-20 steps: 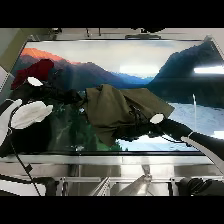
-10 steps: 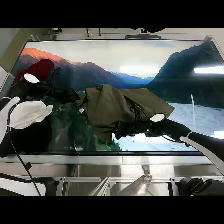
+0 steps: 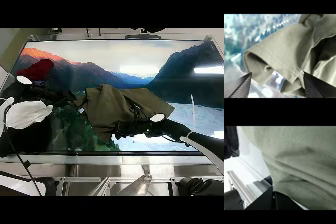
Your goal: Fold the shirts.
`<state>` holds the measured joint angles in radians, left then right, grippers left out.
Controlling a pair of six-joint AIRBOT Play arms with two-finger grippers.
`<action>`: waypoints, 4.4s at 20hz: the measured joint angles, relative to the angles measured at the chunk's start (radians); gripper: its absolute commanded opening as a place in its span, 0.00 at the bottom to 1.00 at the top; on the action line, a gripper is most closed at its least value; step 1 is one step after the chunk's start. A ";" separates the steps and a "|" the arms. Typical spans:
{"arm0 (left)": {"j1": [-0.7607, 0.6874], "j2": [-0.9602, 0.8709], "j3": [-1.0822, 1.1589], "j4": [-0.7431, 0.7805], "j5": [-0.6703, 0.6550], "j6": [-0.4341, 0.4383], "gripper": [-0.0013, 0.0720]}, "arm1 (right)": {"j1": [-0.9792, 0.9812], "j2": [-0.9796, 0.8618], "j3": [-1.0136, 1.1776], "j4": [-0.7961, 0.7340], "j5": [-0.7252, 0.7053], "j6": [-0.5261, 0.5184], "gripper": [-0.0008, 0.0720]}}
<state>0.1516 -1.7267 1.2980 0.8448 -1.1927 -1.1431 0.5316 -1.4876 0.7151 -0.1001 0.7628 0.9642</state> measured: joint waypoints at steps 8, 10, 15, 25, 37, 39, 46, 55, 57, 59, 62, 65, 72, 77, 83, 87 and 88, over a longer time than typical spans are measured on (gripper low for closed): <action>-0.077 -0.082 0.062 -0.007 0.008 -0.008 0.02 | 0.000 0.001 0.000 -0.002 0.047 -0.001 0.03; -0.082 -0.084 0.110 -0.008 -0.006 -0.017 0.02 | -0.005 0.012 0.000 0.001 0.070 -0.011 0.03; -0.079 0.002 0.240 -0.008 -0.058 -0.026 0.02 | -0.138 0.152 0.018 0.012 0.201 -0.031 0.03; 0.028 0.494 0.700 -0.012 -0.027 -0.039 0.05 | -0.878 0.639 0.462 0.220 0.478 -0.038 0.03; 0.044 0.830 0.633 -0.086 0.156 0.043 0.05 | -1.182 0.821 0.754 0.048 0.480 0.066 0.03; 0.043 0.748 0.580 -0.158 0.117 0.071 0.05 | -1.165 0.793 0.671 0.010 0.468 0.073 0.03; -0.071 0.227 0.543 -0.221 0.079 0.138 0.05 | -0.923 0.456 0.282 -0.115 0.178 -0.047 0.08; 0.025 -0.169 0.718 -0.107 0.028 0.058 0.49 | -0.943 0.034 0.378 0.031 0.082 -0.267 0.48; 0.088 -0.120 0.652 -0.055 -0.043 0.024 0.49 | -0.986 0.043 0.395 0.002 0.149 -0.266 0.48; 0.139 -0.063 0.563 -0.020 -0.140 -0.016 0.49 | -1.028 0.061 0.404 -0.069 0.222 -0.228 0.48; 0.175 0.048 0.345 0.006 -0.267 -0.055 0.48 | -1.077 0.085 0.398 -0.215 0.339 -0.163 0.48; 0.167 0.198 0.045 0.052 -0.291 -0.077 0.48 | -1.104 0.099 0.363 -0.340 0.420 -0.122 0.48; 0.024 0.521 -0.537 0.136 -0.055 -0.081 0.49 | -1.124 0.108 0.221 -0.451 0.470 -0.100 0.48; -0.035 0.655 -0.710 0.171 0.097 -0.100 0.49 | -1.126 0.110 0.193 -0.461 0.480 -0.097 0.48; -0.063 0.739 -0.804 0.223 0.237 -0.153 0.49 | -1.126 0.110 0.187 -0.461 0.484 -0.097 0.48; -0.163 0.684 -0.811 0.194 0.331 -0.160 0.10 | -1.126 0.110 0.187 -0.461 0.501 -0.083 0.48; -0.190 0.655 -0.800 0.194 0.340 -0.163 0.04 | -1.126 0.110 0.187 -0.461 0.510 -0.082 0.48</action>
<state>-0.0383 -1.0721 0.4980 1.0389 -0.8532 -1.3064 -0.5941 -1.3773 0.9016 -0.5613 1.2724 0.8825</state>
